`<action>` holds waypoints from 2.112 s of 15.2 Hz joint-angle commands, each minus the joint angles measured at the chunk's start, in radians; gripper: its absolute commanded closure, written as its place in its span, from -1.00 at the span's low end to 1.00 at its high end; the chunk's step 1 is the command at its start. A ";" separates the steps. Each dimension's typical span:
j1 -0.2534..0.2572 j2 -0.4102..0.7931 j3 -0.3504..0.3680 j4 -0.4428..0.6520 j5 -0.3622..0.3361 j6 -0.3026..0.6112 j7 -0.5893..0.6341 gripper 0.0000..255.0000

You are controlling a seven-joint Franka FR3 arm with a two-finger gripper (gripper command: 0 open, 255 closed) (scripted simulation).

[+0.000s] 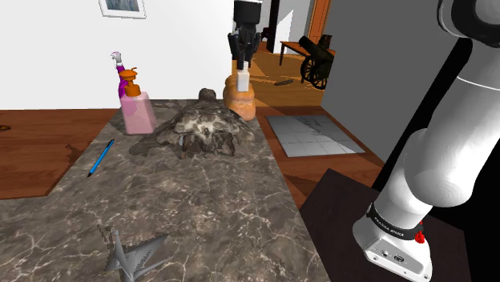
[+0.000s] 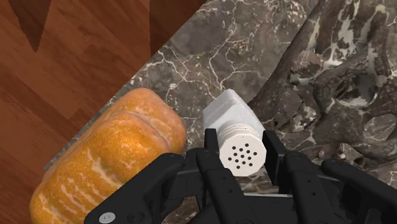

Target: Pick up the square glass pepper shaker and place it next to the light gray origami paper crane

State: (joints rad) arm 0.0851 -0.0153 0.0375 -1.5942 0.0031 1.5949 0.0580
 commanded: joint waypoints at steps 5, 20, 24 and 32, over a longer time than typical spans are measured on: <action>0.062 -0.082 0.069 -0.091 0.007 0.010 0.132 1.00; 0.214 -0.128 0.276 -0.134 0.035 0.012 0.488 1.00; 0.256 -0.098 0.337 -0.100 0.031 0.008 0.591 1.00; 0.352 0.021 0.458 0.030 -0.016 -0.013 0.811 1.00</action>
State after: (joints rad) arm 0.4229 -0.0207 0.4782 -1.5959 -0.0009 1.5900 0.8351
